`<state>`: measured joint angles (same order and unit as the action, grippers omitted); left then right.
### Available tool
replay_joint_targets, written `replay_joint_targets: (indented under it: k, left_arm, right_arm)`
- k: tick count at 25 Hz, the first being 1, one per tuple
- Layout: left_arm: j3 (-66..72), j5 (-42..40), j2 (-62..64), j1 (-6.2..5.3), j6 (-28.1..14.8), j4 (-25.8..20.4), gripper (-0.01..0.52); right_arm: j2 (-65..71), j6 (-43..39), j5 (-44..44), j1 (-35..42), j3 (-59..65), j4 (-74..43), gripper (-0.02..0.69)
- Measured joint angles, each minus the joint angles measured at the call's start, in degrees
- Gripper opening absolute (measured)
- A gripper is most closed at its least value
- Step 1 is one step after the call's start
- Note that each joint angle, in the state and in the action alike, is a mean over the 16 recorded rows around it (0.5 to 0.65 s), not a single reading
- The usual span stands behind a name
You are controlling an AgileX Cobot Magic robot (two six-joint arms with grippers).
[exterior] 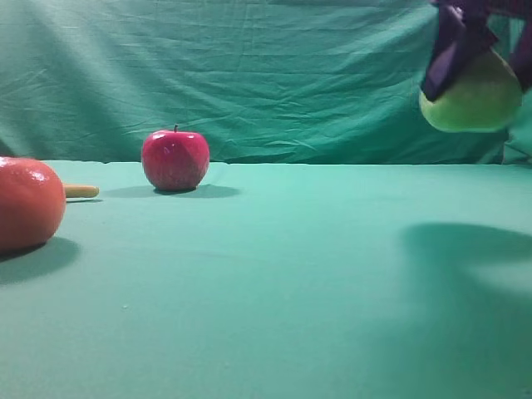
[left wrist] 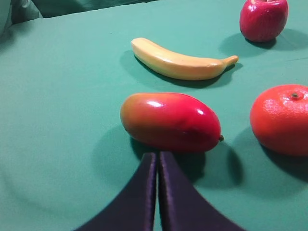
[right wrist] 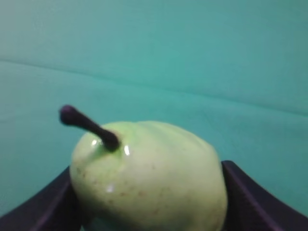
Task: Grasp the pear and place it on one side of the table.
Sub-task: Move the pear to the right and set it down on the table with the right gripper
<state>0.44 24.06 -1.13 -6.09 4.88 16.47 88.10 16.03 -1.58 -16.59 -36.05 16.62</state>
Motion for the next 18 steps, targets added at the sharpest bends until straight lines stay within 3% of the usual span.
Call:
replay_joint_targets:
  k: [5, 18]
  left_arm:
    - [0.0, 0.0, 0.0, 0.0, 0.0, 0.0, 0.0]
    - [0.0, 0.0, 0.0, 0.0, 0.0, 0.0, 0.0]
  right_arm:
    - [1.8, 0.0, 4.2, 0.0, 2.6, 0.1, 0.505]
    - [-0.5, 0.0, 4.1, 0.0, 2.9, 0.3, 0.637]
